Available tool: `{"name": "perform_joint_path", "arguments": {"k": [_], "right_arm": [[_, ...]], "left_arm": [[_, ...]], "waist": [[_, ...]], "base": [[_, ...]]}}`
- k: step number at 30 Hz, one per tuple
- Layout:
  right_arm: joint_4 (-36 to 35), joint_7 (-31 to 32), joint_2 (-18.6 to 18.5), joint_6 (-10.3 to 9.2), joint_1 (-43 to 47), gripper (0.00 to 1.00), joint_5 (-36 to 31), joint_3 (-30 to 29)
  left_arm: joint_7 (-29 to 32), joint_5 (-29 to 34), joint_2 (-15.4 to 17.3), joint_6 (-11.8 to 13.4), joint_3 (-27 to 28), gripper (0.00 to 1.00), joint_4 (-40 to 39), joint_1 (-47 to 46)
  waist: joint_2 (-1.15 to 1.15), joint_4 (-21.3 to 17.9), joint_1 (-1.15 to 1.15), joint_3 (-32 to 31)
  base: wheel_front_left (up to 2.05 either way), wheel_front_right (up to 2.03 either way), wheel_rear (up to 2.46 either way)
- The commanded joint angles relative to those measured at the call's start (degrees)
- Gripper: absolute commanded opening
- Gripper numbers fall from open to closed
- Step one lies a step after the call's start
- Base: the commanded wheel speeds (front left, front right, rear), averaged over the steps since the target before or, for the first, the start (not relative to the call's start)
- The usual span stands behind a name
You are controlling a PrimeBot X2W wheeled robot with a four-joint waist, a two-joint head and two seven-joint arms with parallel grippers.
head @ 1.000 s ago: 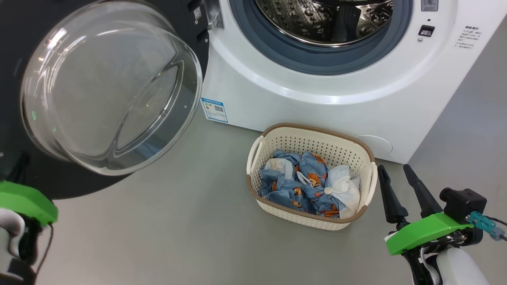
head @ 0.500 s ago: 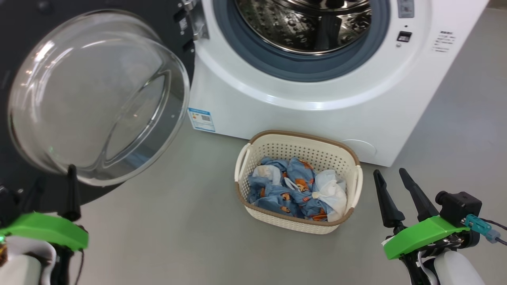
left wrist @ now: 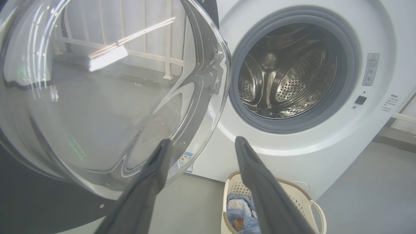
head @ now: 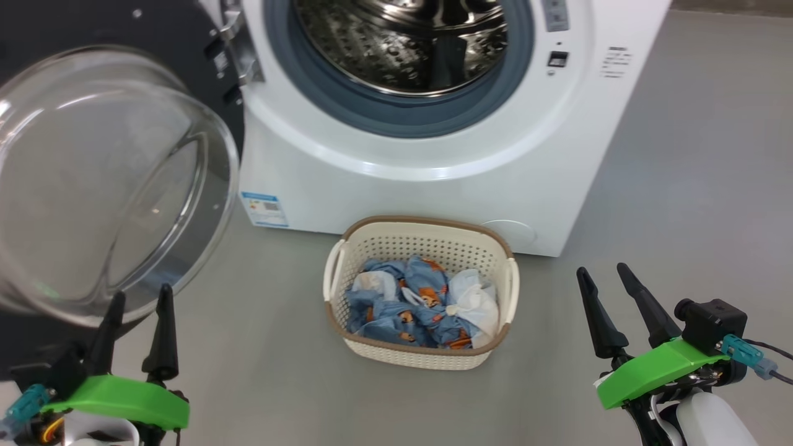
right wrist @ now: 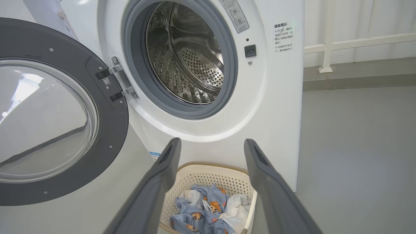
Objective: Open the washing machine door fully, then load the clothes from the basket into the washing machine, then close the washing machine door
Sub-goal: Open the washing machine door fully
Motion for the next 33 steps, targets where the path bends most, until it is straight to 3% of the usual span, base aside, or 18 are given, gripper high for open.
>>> {"name": "perform_joint_path", "arguments": {"k": [1, 18, 33], "right_arm": [[-1.65, -0.69, -0.47, 0.09, 0.3, 1.0, -0.52, 1.52], [-2.64, -0.69, -2.12, 0.09, 0.46, 1.0, -1.1, 2.65], [-2.75, -0.69, -2.77, 0.09, 0.47, 1.0, -1.2, 2.27]], "left_arm": [[-0.37, 0.81, 1.46, 0.48, 1.95, 1.0, -1.8, -0.79], [-0.37, 3.74, -1.79, 0.94, 2.84, 1.0, -4.1, 2.2], [-0.37, 5.11, -3.98, -1.65, 3.01, 1.0, -4.97, 3.82]], "waist": [[0.0, -2.0, 0.0, -0.82], [0.0, -10.09, 0.0, -2.78], [0.0, -11.45, 0.0, -3.45]], "base": [[0.0, 0.0, 0.0], [0.0, 0.0, 0.0], [0.0, 0.0, 0.0]]}}
